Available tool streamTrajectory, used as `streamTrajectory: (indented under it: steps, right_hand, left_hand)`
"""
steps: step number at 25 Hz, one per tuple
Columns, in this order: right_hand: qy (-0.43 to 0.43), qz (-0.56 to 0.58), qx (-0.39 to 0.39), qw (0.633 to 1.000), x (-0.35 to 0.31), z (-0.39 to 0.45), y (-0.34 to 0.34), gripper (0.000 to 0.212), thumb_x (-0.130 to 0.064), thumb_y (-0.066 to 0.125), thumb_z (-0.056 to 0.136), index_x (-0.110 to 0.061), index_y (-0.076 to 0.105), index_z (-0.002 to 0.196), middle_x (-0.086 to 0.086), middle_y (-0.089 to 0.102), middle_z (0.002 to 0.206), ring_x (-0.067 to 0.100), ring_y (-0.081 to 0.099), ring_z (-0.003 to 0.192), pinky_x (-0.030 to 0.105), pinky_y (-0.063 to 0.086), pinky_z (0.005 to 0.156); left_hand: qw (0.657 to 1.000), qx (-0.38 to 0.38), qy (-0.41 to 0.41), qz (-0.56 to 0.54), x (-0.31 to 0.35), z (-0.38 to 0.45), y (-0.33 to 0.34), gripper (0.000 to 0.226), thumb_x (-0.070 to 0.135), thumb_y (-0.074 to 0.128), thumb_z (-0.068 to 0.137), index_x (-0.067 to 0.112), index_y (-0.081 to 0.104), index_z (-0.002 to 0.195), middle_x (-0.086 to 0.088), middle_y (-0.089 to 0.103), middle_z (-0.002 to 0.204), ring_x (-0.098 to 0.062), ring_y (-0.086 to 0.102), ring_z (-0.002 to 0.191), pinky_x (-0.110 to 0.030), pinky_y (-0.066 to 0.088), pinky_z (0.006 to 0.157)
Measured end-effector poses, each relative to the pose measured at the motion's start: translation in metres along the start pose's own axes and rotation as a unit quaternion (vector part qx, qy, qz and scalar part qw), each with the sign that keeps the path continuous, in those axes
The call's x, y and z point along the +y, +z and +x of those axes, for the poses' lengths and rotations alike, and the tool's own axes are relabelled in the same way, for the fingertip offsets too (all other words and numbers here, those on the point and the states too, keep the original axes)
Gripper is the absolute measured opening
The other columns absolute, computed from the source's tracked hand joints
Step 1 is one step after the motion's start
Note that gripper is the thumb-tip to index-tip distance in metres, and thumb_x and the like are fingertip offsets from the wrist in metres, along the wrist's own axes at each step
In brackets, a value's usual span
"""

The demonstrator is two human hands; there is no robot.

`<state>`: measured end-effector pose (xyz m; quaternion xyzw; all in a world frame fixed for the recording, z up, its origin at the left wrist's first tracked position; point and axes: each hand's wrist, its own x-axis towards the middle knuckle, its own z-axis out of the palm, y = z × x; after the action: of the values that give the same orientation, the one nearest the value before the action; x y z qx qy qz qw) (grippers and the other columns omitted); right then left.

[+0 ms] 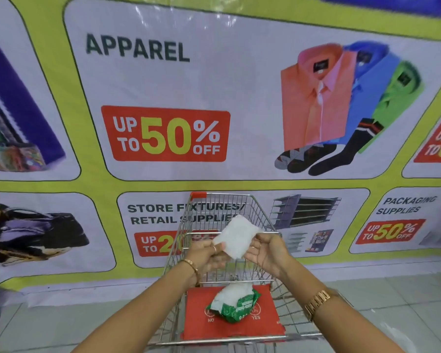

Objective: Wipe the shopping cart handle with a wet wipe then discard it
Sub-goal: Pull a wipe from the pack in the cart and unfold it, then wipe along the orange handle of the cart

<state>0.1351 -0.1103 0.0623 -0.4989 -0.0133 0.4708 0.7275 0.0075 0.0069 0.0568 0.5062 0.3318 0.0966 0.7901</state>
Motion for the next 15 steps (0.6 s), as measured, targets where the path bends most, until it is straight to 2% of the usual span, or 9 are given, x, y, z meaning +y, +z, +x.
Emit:
streamTrajectory:
  steps: [2, 4, 6, 8, 10, 12, 15]
  right_hand:
    - [-0.015, 0.031, -0.014, 0.999, -0.006, -0.014, 0.008, 0.031, -0.018, 0.029, 0.096, 0.001, 0.054, 0.095, 0.017, 0.071, 0.068, 0.026, 0.07, 0.053, 0.033, 0.059, 0.048]
    - [-0.07, 0.01, -0.02, 0.997, -0.009, -0.025, 0.012, 0.021, -0.01, 0.038, 0.094, -0.007, 0.049, 0.112, 0.018, 0.068, 0.091, 0.027, 0.072, 0.063, 0.033, 0.059, 0.053]
    - [-0.142, -0.121, -0.031, 0.982, -0.008, -0.033, 0.015, 0.047, 0.009, 0.047, 0.087, -0.024, 0.045, 0.12, 0.011, 0.065, 0.103, 0.023, 0.068, 0.075, 0.032, 0.058, 0.057]
    - [-0.205, -0.324, -0.049, 0.922, -0.003, -0.044, 0.022, 0.062, 0.016, 0.053, 0.08, -0.031, 0.048, 0.12, 0.006, 0.058, 0.11, 0.015, 0.062, 0.08, 0.023, 0.056, 0.059]
    - [-0.259, -0.462, -0.057, 0.846, 0.003, -0.05, 0.027, 0.054, 0.01, 0.062, 0.077, -0.027, 0.057, 0.116, 0.001, 0.052, 0.113, 0.007, 0.056, 0.082, 0.013, 0.051, 0.06]
    - [-0.324, -0.513, -0.025, 0.794, 0.006, -0.053, 0.031, 0.033, -0.003, 0.069, 0.078, -0.017, 0.067, 0.108, -0.002, 0.053, 0.105, -0.002, 0.053, 0.078, 0.005, 0.044, 0.061]
    - [-0.39, -0.512, 0.03, 0.765, 0.006, -0.054, 0.03, 0.016, -0.007, 0.068, 0.081, -0.008, 0.074, 0.095, -0.002, 0.06, 0.09, -0.003, 0.053, 0.075, 0.001, 0.039, 0.058]
  left_hand:
    - [0.998, 0.025, 0.027, -0.044, 0.013, -0.01, 0.002, 0.005, 0.0, 0.057, 0.087, 0.004, 0.058, 0.083, -0.002, 0.071, 0.05, -0.012, 0.068, 0.044, -0.021, 0.055, 0.045]
    - [0.995, 0.046, 0.048, -0.074, 0.024, -0.02, 0.004, 0.007, -0.003, 0.057, 0.086, 0.002, 0.056, 0.081, -0.01, 0.072, 0.058, -0.014, 0.068, 0.043, -0.022, 0.056, 0.045]
    - [0.992, 0.057, 0.065, -0.092, 0.032, -0.028, 0.006, 0.008, -0.008, 0.055, 0.086, -0.001, 0.055, 0.082, -0.017, 0.068, 0.069, -0.015, 0.068, 0.043, -0.022, 0.057, 0.044]
    - [0.991, 0.057, 0.08, -0.088, 0.037, -0.037, 0.01, 0.008, -0.01, 0.055, 0.085, -0.006, 0.054, 0.092, -0.016, 0.069, 0.065, -0.014, 0.068, 0.043, -0.022, 0.056, 0.042]
    - [0.99, 0.066, 0.096, -0.073, 0.039, -0.041, 0.015, 0.016, -0.011, 0.055, 0.084, -0.007, 0.052, 0.1, -0.017, 0.067, 0.069, -0.012, 0.067, 0.041, -0.02, 0.055, 0.041]
    - [0.989, 0.083, 0.11, -0.049, 0.04, -0.045, 0.017, 0.015, -0.011, 0.056, 0.084, -0.006, 0.054, 0.098, -0.017, 0.063, 0.074, -0.01, 0.066, 0.039, -0.018, 0.054, 0.041]
    - [0.988, 0.099, 0.12, -0.014, 0.041, -0.05, 0.017, 0.008, -0.011, 0.06, 0.081, -0.003, 0.06, 0.08, -0.016, 0.063, 0.072, -0.009, 0.064, 0.038, -0.017, 0.054, 0.041]
